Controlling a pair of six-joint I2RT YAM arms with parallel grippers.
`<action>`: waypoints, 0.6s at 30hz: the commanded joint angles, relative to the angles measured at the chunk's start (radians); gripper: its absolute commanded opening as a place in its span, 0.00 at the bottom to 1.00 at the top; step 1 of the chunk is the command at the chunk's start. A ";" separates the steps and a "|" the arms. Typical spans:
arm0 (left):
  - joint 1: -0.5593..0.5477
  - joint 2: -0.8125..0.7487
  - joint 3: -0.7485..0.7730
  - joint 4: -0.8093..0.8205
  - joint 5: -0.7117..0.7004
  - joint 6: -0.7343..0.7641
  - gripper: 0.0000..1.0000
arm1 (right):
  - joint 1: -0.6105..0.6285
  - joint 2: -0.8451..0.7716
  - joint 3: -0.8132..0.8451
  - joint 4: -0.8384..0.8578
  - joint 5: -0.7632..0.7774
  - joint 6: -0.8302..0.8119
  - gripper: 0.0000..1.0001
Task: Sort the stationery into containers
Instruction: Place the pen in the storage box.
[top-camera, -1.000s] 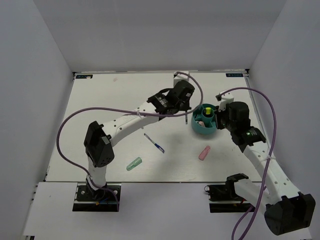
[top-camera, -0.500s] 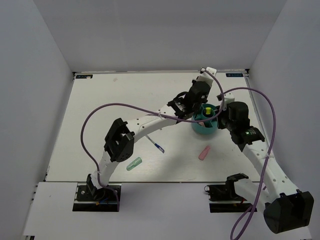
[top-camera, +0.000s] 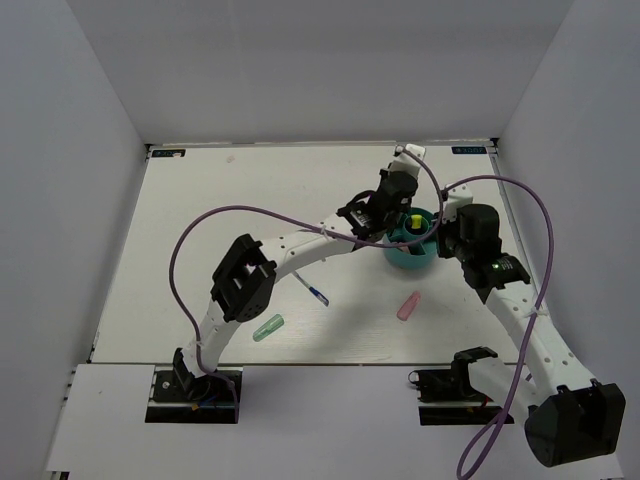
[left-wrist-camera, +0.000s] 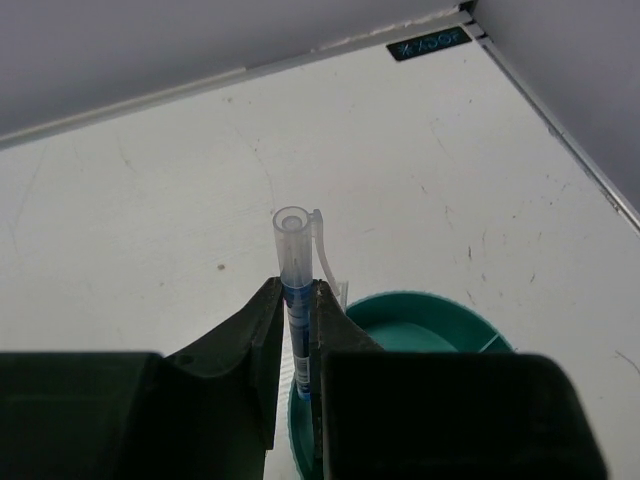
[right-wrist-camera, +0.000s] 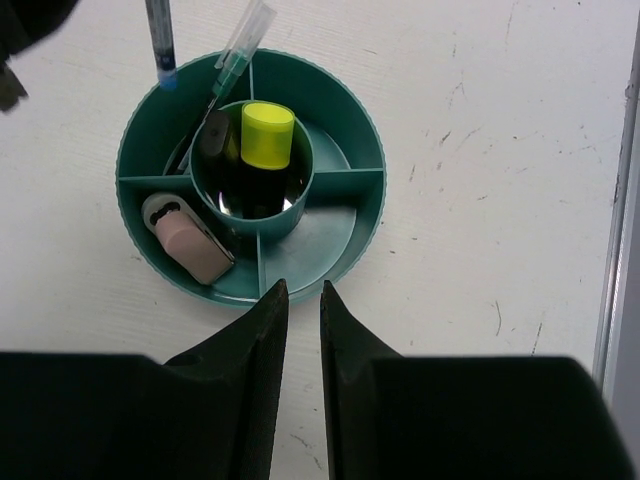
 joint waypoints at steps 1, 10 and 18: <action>0.002 -0.043 -0.044 0.016 0.013 -0.065 0.00 | -0.017 -0.014 -0.002 0.039 0.001 -0.009 0.23; -0.012 -0.020 -0.052 -0.004 0.029 -0.098 0.02 | -0.027 -0.014 -0.003 0.034 -0.014 -0.008 0.23; -0.015 -0.017 -0.073 -0.015 0.024 -0.121 0.23 | -0.040 -0.013 -0.003 0.031 -0.034 -0.002 0.23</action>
